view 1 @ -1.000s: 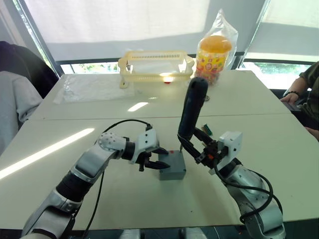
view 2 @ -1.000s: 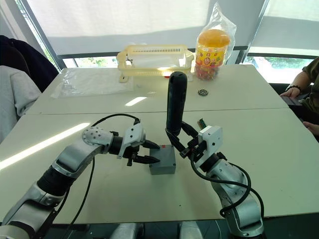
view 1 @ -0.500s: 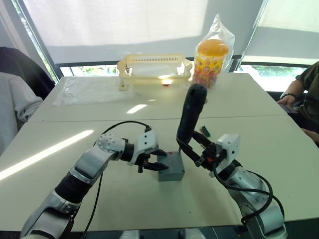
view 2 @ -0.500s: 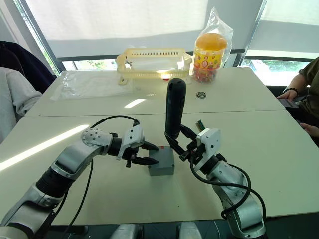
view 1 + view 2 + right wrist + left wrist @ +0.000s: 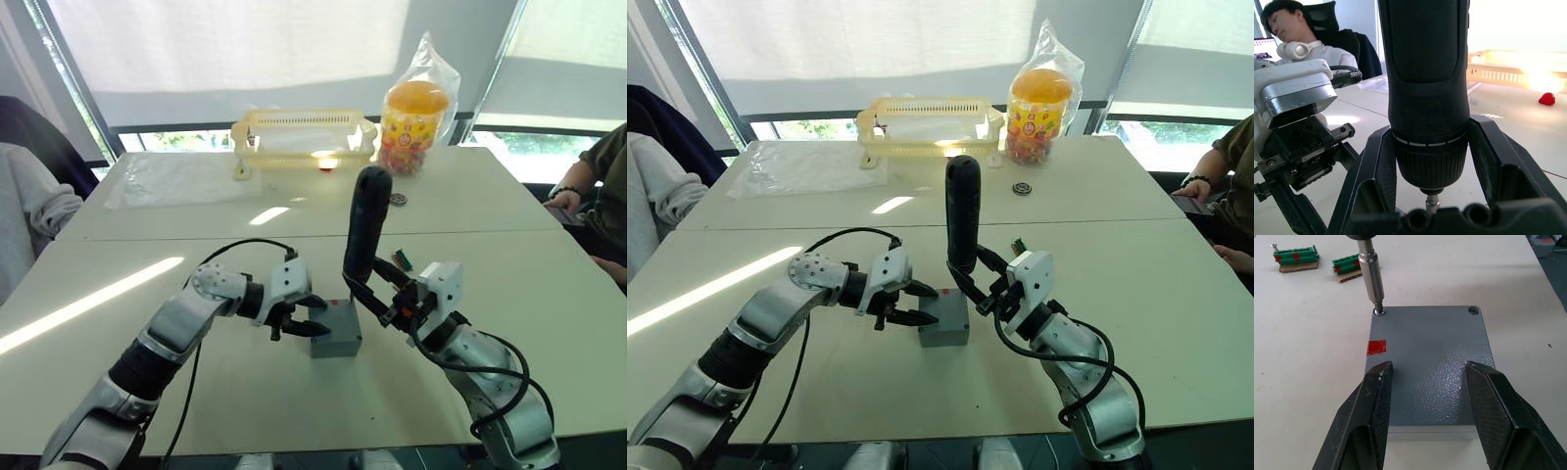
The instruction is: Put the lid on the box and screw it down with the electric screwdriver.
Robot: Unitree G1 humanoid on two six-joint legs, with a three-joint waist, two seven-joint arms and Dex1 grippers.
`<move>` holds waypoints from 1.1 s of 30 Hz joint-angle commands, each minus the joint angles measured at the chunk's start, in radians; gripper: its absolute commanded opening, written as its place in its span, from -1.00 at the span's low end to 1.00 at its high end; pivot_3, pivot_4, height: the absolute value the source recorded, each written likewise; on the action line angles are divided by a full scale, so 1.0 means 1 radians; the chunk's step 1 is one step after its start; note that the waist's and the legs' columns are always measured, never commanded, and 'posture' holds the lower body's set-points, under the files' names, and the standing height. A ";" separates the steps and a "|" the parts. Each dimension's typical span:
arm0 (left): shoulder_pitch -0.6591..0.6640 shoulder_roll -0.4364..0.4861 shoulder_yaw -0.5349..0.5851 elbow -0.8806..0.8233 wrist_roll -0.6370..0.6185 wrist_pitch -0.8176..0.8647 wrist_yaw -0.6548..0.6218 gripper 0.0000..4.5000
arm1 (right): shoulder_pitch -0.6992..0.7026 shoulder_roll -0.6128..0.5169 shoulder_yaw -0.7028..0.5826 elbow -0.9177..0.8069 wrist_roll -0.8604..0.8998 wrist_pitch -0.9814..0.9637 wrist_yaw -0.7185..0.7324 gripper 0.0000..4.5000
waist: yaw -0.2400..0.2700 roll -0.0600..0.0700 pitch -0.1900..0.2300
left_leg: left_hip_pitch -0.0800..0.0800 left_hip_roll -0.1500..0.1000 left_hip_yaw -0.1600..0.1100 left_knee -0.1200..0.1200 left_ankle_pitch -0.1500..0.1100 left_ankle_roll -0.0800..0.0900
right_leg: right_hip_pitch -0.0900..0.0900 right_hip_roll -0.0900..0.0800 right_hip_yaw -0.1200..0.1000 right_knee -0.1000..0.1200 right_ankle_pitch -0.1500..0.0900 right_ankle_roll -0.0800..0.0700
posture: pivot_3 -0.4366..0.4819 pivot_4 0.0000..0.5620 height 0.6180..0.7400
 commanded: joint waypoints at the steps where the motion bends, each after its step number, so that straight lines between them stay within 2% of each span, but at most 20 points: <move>1: 0.013 0.003 -0.017 0.001 0.021 0.003 0.003 0.04 | 0.044 -0.023 0.023 0.083 -0.019 0.073 0.005 -0.23 | 0.000 0.000 0.000 | 0.000 0.000 0.000 0.000 0.000 0.000 | 0.000 0.000 0.000 0.000 0.000 0.000 | -0.05 -0.47 1.00; 25: 0.004 -0.007 -0.021 0.005 0.029 0.005 -0.001 0.04 | 0.029 -0.022 0.005 0.087 -0.030 0.040 -0.010 -0.23 | 0.001 0.000 -0.001 | 0.000 0.001 0.000 -0.002 0.000 0.000 | 0.002 0.000 0.000 -0.008 0.000 -0.001 | -0.05 -0.47 1.00; 33: 0.009 -0.015 -0.031 0.019 0.038 -0.018 0.000 0.04 | -0.024 -0.036 -0.077 -0.037 0.030 0.111 -0.040 -0.23 | 0.004 0.000 0.000 | -0.001 0.001 0.000 -0.002 0.000 0.000 | 0.002 -0.001 0.000 -0.011 0.000 -0.001 | -0.05 -0.47 1.00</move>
